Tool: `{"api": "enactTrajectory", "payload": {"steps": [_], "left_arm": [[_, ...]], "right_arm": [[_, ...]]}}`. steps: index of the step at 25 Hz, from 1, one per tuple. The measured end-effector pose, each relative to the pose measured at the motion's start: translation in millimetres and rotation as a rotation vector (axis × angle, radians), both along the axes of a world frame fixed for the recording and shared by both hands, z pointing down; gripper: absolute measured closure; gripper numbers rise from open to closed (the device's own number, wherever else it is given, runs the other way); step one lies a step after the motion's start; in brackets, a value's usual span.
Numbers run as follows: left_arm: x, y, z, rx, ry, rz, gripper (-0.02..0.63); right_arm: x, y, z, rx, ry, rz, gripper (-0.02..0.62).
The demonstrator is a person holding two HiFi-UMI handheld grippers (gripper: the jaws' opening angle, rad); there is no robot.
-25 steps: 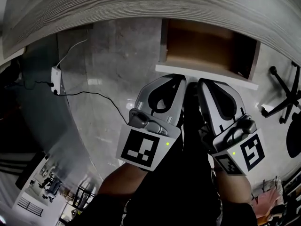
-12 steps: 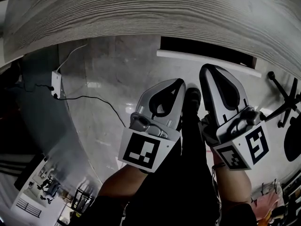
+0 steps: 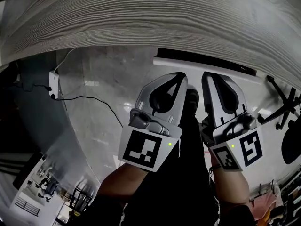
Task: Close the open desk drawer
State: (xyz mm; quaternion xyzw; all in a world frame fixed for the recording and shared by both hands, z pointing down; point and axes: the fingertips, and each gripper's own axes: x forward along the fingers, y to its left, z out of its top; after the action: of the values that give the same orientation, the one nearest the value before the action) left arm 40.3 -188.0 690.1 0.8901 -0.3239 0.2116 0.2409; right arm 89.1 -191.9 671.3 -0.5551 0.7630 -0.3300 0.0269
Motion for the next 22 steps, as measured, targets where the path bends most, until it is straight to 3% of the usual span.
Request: {"api": "enactTrajectory", "payload": {"steps": [12, 22], "left_arm": [[-10, -14, 3, 0.010, -0.027, -0.036, 0.598], [-9, -28, 6, 0.022, 0.000, -0.049, 0.598]], "right_arm": [[14, -32, 1, 0.034, 0.057, 0.034, 0.578], [16, -56, 4, 0.050, 0.081, 0.059, 0.581]]}}
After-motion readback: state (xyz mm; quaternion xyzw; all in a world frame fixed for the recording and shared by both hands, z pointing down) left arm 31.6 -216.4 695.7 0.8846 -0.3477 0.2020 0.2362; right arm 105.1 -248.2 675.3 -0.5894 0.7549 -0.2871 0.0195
